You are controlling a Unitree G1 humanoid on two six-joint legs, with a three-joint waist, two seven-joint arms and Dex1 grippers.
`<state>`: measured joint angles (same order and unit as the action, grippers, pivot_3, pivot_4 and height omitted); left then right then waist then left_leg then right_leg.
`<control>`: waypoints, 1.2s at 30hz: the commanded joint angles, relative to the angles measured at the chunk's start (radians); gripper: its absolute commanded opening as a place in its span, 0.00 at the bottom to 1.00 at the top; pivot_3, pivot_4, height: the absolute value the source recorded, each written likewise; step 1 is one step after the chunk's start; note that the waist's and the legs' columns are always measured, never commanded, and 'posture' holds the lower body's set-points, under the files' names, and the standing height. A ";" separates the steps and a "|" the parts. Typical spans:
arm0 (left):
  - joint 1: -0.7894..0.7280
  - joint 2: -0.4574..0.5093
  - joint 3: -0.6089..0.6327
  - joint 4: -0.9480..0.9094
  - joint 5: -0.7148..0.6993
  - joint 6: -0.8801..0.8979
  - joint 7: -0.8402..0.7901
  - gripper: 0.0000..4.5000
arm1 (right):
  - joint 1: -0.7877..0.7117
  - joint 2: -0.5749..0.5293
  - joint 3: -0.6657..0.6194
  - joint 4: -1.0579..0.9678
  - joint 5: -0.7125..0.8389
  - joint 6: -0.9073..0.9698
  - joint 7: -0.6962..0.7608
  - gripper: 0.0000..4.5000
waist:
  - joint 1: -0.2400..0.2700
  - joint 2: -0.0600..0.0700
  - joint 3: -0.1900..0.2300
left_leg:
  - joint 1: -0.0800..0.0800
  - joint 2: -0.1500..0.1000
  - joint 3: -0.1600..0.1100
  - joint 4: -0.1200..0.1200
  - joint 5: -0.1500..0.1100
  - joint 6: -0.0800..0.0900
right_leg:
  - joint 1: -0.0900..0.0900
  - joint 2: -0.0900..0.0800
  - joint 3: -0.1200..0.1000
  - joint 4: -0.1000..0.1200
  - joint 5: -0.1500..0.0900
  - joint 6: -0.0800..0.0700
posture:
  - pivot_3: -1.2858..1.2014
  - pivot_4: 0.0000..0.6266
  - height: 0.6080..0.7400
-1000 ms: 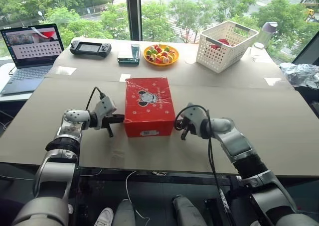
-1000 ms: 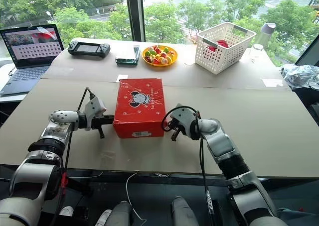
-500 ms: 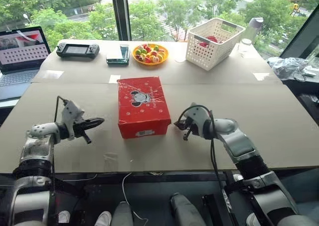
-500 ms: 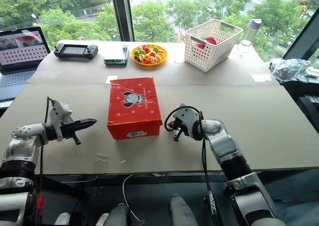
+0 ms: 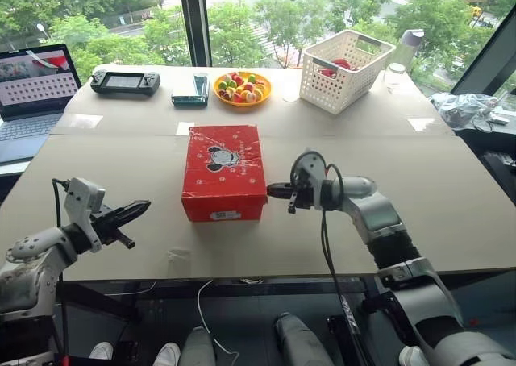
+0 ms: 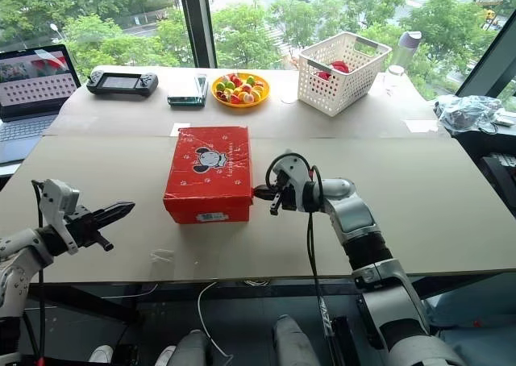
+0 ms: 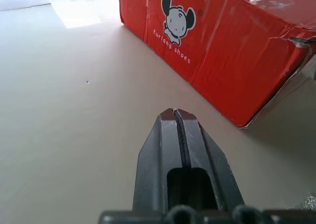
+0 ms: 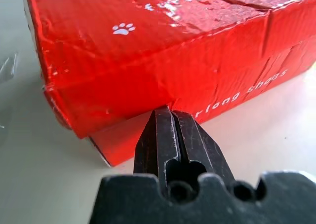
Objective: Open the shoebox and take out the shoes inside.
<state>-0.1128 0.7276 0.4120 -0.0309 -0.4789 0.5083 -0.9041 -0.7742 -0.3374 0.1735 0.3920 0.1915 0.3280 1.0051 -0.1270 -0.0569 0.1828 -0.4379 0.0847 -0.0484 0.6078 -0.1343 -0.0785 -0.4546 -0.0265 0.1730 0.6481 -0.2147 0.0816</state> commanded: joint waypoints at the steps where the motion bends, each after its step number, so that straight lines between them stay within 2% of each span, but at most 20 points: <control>1: 0.006 0.007 0.017 -0.042 -0.025 0.003 0.016 0.00 | -0.046 0.024 -0.047 -0.013 0.057 0.005 0.015 0.00 | -0.001 0.000 0.000 | 0.000 0.000 0.000 0.000 0.000 0.000 | 0.000 0.000 0.000 0.000 0.000 0.000 | 0.52 0.24 0.88; 8: 0.022 0.005 -0.001 -0.055 -0.032 -0.005 0.024 0.00 | -0.105 0.058 -0.027 -0.115 0.083 0.072 0.036 0.00 | -0.002 0.000 0.000 | 0.000 0.000 0.000 0.000 0.000 0.000 | 0.000 0.000 0.000 0.000 0.000 0.000 | 0.52 0.24 0.88; 14: 0.059 0.005 -0.006 -0.089 -0.038 0.001 0.028 0.00 | -0.188 0.053 0.049 -0.220 0.056 0.106 0.069 0.00 | -0.001 0.001 0.000 | 0.000 0.000 -0.001 -0.001 0.000 0.000 | -0.001 0.000 0.000 0.000 0.000 -0.001 | 0.52 0.24 0.88; 17: 0.069 0.001 -0.011 -0.103 -0.044 0.006 0.035 0.00 | -0.263 0.049 0.096 -0.209 0.012 0.076 0.084 0.00 | 0.000 0.001 0.000 | 0.000 0.000 0.000 0.000 0.000 0.000 | -0.001 0.000 -0.001 0.000 0.000 -0.001 | 0.52 0.24 0.88; 20: 0.084 -0.003 -0.016 -0.117 -0.052 0.006 0.040 0.00 | -0.401 0.097 0.118 -0.126 -0.047 0.030 0.030 0.00 | -0.003 0.002 0.001 | 0.000 0.000 0.000 0.000 0.000 0.000 | -0.002 0.000 -0.001 0.000 -0.002 -0.004 | 0.52 0.24 0.88; 22: 0.083 -0.006 -0.023 -0.115 -0.052 0.005 0.043 0.00 | -0.512 0.173 0.070 -0.032 -0.040 0.011 -0.061 0.00 | -0.011 0.002 0.001 | 0.000 0.000 0.000 -0.001 0.000 0.000 | -0.003 0.000 -0.001 0.001 -0.001 -0.004 | 0.52 0.24 0.88; 24: 0.093 -0.012 -0.024 -0.119 -0.055 0.002 0.044 0.00 | -0.663 0.300 -0.062 0.109 0.023 -0.033 -0.256 0.00 | -0.020 0.002 0.001 | 0.000 0.001 -0.001 -0.003 0.000 0.000 | -0.004 0.000 -0.002 0.001 0.000 -0.003 | 0.52 0.24 0.88; 26: 0.100 -0.017 -0.025 -0.125 -0.055 -0.003 0.046 0.00 | -0.768 0.402 -0.248 0.219 0.166 -0.027 -0.421 0.00 | -0.027 0.003 0.002 | -0.001 0.001 -0.002 -0.004 0.000 0.000 | -0.004 0.000 -0.004 0.001 0.000 -0.004 | 0.52 0.24 0.88; 28: 0.103 -0.018 -0.026 -0.133 -0.056 -0.002 0.050 0.00 | -0.782 0.423 -0.283 0.269 0.174 -0.024 -0.454 0.00 | -0.027 0.002 0.001 | -0.002 0.001 -0.004 -0.004 0.000 0.000 | -0.004 0.000 -0.006 0.001 -0.001 -0.005 | 0.52 0.24 0.88; 29: 0.106 -0.019 -0.023 -0.141 -0.061 0.002 0.050 0.00 | -0.769 0.420 -0.262 0.280 0.147 -0.028 -0.447 0.00 | -0.023 0.002 0.001 | -0.002 0.001 -0.006 -0.005 0.000 0.000 | -0.003 0.000 -0.008 0.000 -0.001 -0.006 | 0.52 0.24 0.88; 31: 0.140 -0.009 -0.004 -0.171 -0.082 0.023 0.036 0.00 | -0.720 0.404 -0.219 0.291 0.105 -0.025 -0.431 0.00 | -0.018 -0.007 -0.004 | -0.002 0.001 -0.007 -0.005 0.000 0.000 | 0.000 -0.001 -0.011 0.000 -0.004 -0.009 | 0.52 0.24 0.88; 36: 0.236 0.037 0.048 -0.211 -0.123 0.064 -0.007 0.00 | -0.638 0.365 -0.185 0.272 0.076 -0.028 -0.397 0.00 | -0.020 -0.007 -0.004 | -0.007 0.001 -0.007 -0.002 0.000 -0.001 | -0.003 -0.003 -0.012 -0.001 -0.004 -0.009 | 0.52 0.24 0.88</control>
<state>0.1004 0.7318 0.4072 -0.1920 -0.5615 0.5517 -0.8862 -1.3925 0.0510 -0.0119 0.7309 0.2747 0.3158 0.5889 -0.1467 -0.0635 0.1788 -0.4454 0.0854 -0.0555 0.6058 -0.1343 -0.0793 -0.4580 -0.0298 0.1603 0.6476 -0.2176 0.0735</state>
